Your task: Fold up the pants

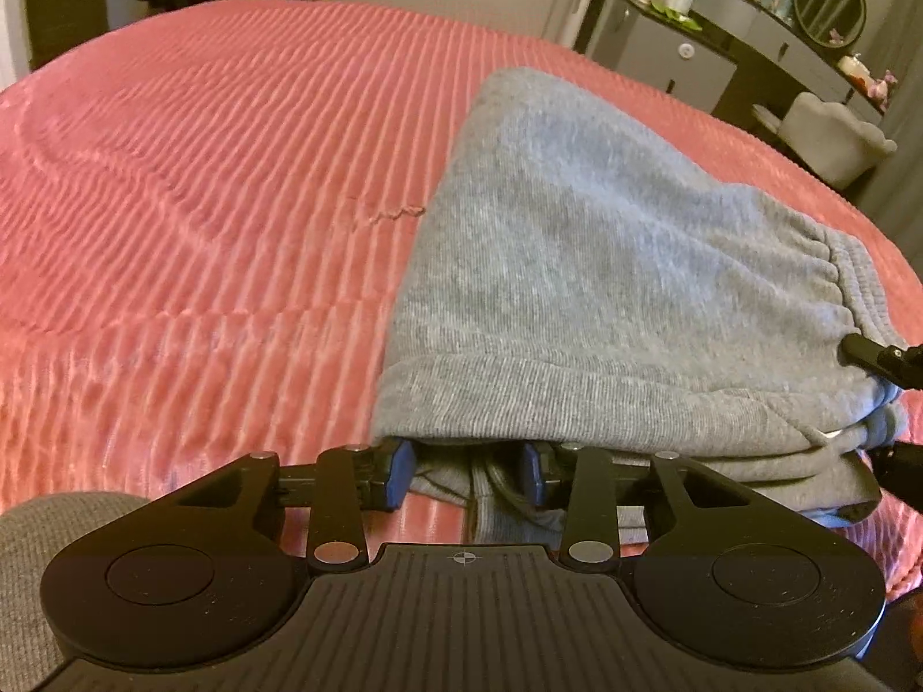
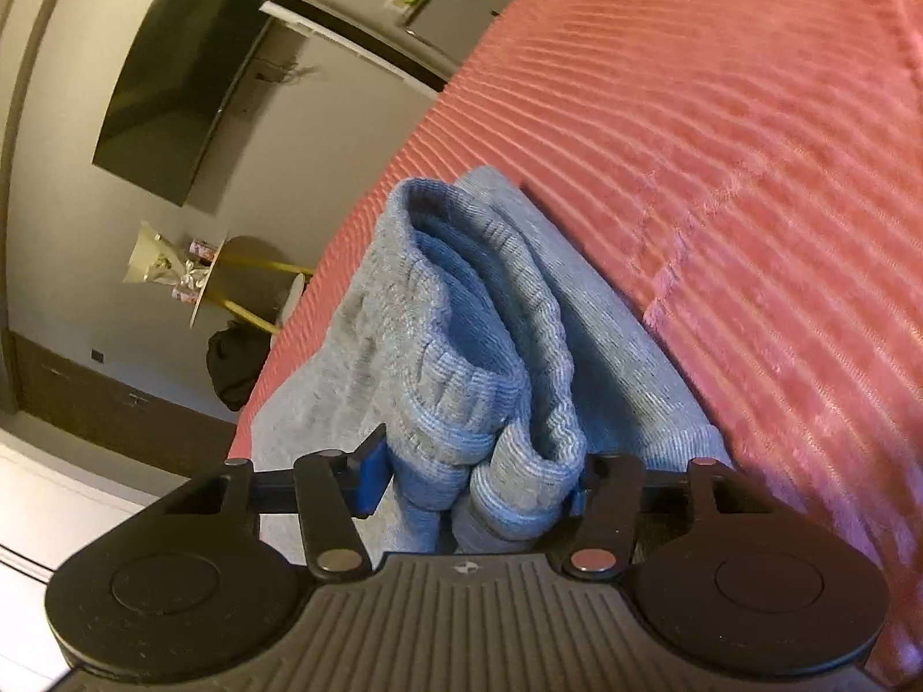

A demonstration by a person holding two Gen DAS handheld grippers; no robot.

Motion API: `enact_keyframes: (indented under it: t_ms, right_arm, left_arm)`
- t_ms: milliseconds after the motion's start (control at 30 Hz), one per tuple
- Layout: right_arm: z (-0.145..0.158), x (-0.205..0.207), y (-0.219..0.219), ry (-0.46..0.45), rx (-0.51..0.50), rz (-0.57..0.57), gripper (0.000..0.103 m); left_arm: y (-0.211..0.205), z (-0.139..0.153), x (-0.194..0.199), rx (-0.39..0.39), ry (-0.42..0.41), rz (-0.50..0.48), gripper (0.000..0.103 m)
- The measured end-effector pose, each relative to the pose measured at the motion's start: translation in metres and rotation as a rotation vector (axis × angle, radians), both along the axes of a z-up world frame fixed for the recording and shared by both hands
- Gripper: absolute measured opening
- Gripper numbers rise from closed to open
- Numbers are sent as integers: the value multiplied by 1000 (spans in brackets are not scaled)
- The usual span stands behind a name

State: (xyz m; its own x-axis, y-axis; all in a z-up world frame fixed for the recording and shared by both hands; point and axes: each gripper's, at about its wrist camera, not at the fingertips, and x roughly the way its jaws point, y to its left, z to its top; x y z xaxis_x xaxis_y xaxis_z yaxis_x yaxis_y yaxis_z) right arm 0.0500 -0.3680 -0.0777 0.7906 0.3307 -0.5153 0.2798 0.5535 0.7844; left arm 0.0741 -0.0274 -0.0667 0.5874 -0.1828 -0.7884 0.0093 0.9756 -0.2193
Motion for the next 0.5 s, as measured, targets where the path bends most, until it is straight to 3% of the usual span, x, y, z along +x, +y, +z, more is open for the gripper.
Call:
enact_keyframes:
  t_ms: [33, 67, 100, 200, 333, 433, 500]
  right_arm:
    - [4, 0, 2, -13, -23, 5, 48]
    - [11, -1, 3, -32, -46, 15, 45]
    - [17, -3, 3, -67, -43, 15, 43]
    - [34, -14, 1, -171, 19, 12, 42]
    - [46, -25, -4, -226, -38, 25, 43]
    - [33, -18, -7, -118, -144, 47, 46]
    - [20, -20, -16, -13, -162, -24, 60]
  left_arm:
    - [0, 2, -3, -6, -15, 2, 34]
    - [1, 5, -5, -14, -39, 3, 20]
    - [4, 8, -9, -25, -62, 0, 13]
    - [9, 20, -20, -75, -135, -23, 9]
    - [3, 28, -34, -42, -149, -113, 9]
    - [-2, 34, -42, -9, -135, -156, 18]
    - [1, 41, -45, -12, -154, -153, 43]
